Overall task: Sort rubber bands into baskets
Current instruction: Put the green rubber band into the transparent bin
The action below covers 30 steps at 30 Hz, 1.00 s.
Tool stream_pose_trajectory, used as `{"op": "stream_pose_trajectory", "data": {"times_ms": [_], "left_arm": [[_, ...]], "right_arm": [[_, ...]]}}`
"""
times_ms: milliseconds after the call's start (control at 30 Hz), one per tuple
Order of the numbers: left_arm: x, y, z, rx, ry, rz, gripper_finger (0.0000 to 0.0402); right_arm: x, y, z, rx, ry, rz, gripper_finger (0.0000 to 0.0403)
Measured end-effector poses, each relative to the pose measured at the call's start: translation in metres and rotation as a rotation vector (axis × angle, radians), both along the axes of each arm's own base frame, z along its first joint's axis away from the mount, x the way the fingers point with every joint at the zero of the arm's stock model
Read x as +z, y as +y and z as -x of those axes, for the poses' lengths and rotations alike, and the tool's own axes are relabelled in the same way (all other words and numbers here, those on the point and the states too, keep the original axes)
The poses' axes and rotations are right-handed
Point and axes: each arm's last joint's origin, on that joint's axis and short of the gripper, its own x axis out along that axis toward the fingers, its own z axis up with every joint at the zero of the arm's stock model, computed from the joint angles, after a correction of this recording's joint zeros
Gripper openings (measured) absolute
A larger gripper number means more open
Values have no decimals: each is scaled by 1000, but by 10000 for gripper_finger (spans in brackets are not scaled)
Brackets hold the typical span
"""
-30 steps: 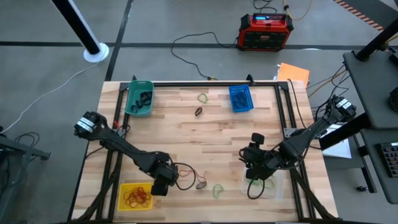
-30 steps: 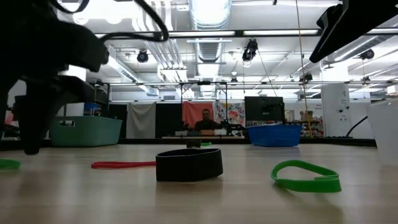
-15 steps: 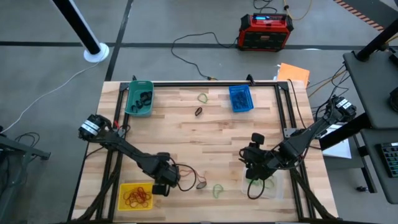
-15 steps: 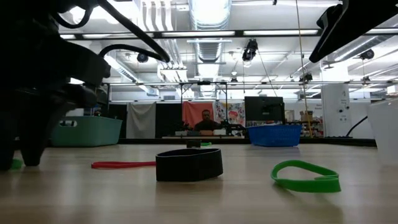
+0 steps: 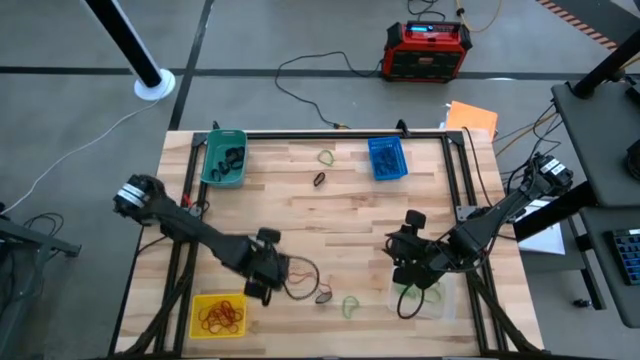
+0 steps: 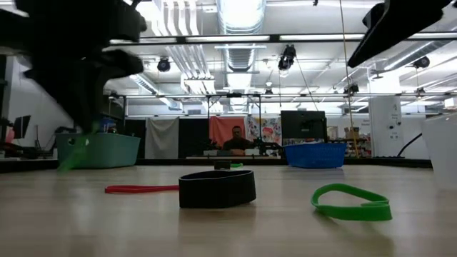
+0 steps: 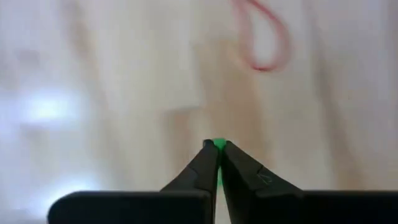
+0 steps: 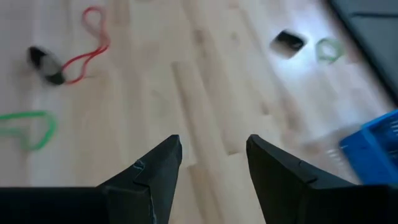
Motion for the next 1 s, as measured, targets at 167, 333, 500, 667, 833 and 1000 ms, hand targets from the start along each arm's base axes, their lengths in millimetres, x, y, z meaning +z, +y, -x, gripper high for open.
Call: {"op": "stream_pose_trajectory", "data": {"times_ms": [167,333,500,667,833,1000], "left_arm": [[50,47,6,53,-183,-26,0],[90,93,23,145,-345,-32,0],[127,119,31,165,-632,17,0],[150,126,25,26,-889,154,0],[147,125,6,-33,-1021,185,0],[116,123,-17,-74,-1044,231,0]], "right_arm": [[1,-8,-4,-26,-8,48,178],[1,-20,-10,-73,-2,61,178],[5,-34,-21,-118,-55,121,178],[14,-43,-43,-53,-188,199,178],[21,-46,-60,82,-400,237,178],[19,-52,-67,192,-628,157,178]]}}
